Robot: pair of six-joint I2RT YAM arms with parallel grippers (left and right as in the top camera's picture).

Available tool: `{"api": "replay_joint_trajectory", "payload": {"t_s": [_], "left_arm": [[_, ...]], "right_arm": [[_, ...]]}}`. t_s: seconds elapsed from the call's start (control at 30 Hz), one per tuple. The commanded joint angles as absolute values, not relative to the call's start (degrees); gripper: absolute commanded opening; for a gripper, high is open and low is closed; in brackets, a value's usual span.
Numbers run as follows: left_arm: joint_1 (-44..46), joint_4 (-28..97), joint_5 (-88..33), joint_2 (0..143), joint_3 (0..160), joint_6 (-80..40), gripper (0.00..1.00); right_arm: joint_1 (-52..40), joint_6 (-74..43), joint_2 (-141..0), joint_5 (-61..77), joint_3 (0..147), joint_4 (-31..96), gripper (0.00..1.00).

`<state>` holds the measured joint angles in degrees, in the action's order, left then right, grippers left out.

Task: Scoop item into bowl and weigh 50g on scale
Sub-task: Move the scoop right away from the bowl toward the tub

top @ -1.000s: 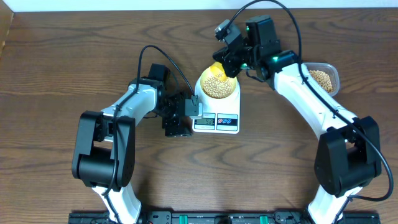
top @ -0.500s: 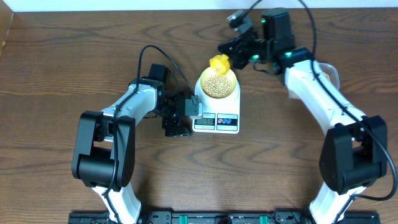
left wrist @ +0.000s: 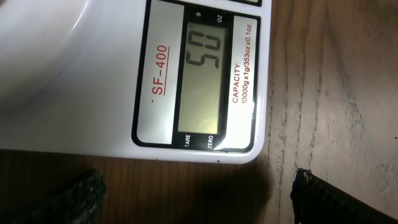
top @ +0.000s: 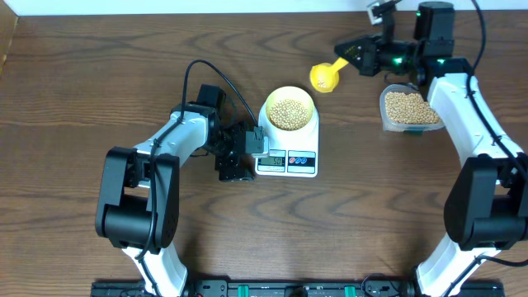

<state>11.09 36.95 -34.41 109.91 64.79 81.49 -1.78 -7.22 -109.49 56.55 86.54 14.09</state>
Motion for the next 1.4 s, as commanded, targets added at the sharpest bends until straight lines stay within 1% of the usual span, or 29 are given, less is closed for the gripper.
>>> {"api": "replay_joint_trajectory", "payload": {"t_s": [0.0, 1.13, 1.2, 1.37], "left_arm": [[11.2, 37.0, -35.1, 110.3, 64.2, 82.5, 0.98], [11.2, 37.0, -35.1, 110.3, 64.2, 82.5, 0.98], [11.2, 37.0, -35.1, 110.3, 64.2, 82.5, 0.98], [11.2, 37.0, -35.1, 110.3, 64.2, 82.5, 0.98]], "right_arm": [[-0.8, -8.1, -109.2, 59.1, 86.7, 14.1, 0.01], [-0.8, -8.1, -109.2, 58.4, 86.7, 14.3, 0.02], [-0.8, -8.1, -109.2, 58.5, 86.7, 14.4, 0.01], [0.0, -9.5, -108.6, 62.5, 86.8, 14.5, 0.02]]}}
